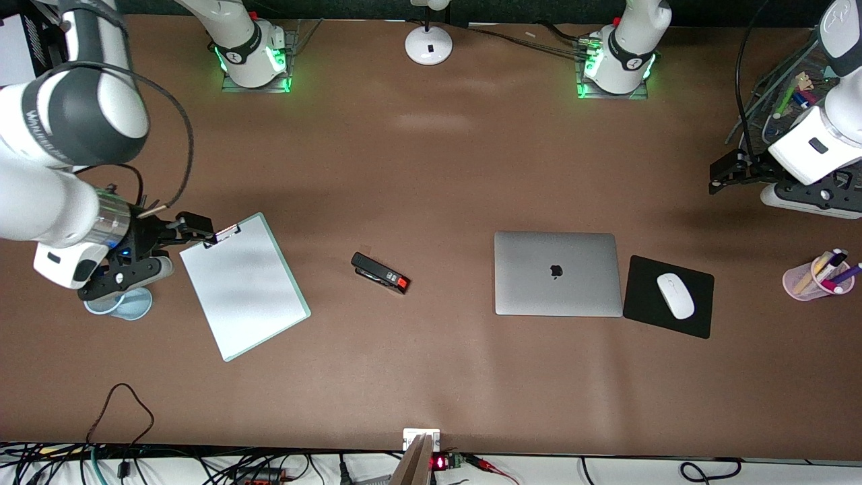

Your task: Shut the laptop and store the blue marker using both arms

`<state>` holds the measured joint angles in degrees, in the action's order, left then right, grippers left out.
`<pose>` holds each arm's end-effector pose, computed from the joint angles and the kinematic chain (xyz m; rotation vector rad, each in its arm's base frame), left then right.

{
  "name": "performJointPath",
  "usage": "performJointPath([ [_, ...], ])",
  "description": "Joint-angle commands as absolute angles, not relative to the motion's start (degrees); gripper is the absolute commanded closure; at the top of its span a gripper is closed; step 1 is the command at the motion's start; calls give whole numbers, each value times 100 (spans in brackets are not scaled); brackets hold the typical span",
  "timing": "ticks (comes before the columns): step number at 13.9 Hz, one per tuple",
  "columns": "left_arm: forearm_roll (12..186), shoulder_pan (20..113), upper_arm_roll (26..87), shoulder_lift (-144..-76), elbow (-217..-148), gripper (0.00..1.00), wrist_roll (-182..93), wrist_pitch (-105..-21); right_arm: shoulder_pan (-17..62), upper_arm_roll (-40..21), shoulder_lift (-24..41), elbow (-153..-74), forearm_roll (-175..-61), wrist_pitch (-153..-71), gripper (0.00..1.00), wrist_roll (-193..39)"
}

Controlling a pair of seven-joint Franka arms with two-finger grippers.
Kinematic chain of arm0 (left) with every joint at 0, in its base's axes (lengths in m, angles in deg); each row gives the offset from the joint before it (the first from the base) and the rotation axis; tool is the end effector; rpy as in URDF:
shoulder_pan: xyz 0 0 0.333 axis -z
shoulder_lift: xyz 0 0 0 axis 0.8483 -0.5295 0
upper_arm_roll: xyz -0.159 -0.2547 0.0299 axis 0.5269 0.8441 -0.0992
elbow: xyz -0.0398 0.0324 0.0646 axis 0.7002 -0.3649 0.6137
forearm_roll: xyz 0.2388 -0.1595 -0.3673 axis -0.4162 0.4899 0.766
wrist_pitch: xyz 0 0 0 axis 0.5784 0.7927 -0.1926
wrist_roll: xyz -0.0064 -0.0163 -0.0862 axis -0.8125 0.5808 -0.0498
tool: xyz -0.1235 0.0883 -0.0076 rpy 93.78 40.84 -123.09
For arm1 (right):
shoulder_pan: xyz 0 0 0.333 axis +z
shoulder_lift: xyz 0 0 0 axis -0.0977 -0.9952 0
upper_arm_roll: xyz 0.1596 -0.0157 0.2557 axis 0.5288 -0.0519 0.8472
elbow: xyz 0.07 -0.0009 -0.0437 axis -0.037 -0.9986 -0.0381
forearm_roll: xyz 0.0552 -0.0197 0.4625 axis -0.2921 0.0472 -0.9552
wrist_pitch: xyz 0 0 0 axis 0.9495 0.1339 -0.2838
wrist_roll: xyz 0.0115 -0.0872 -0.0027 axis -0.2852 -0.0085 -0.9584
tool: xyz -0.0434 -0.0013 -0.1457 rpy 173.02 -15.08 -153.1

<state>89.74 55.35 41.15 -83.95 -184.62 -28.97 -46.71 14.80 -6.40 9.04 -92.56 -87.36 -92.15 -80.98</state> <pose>0.6344 -0.0041 0.4760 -3.1286 0.2580 0.0035 0.7264 0.1078 0.4159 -3.0137 -0.4059 0.1370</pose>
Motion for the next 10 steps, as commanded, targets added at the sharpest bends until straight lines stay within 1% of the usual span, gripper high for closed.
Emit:
performJointPath([
  [1, 8933, 5548, 4124, -8466, -18270, 0, -2831, -4526, 1387, -701, 1328, -9791, -8478, -9153, 0, -7575],
  [4, 8933, 5548, 4124, -8466, -18270, 0, -2831, -4526, 862, -701, 1626, -9880, -8214, -8793, 0, -7539],
  [6, 8933, 5557, 4124, -8466, -18270, 0, -2840, -4526, 553, -727, 1846, -9862, -8135, -8748, 0, -7522],
  [8, 8933, 5557, 4133, -8466, -18270, 0, -2840, -4526, 516, -1007, 2040, -9836, -8135, -8617, 0, -7512],
  [10, 8924, 5583, 4159, -8457, -18270, 0, -2848, -4517, 525, -1000, 2145, -9792, -8117, -8214, 0, -7495],
])
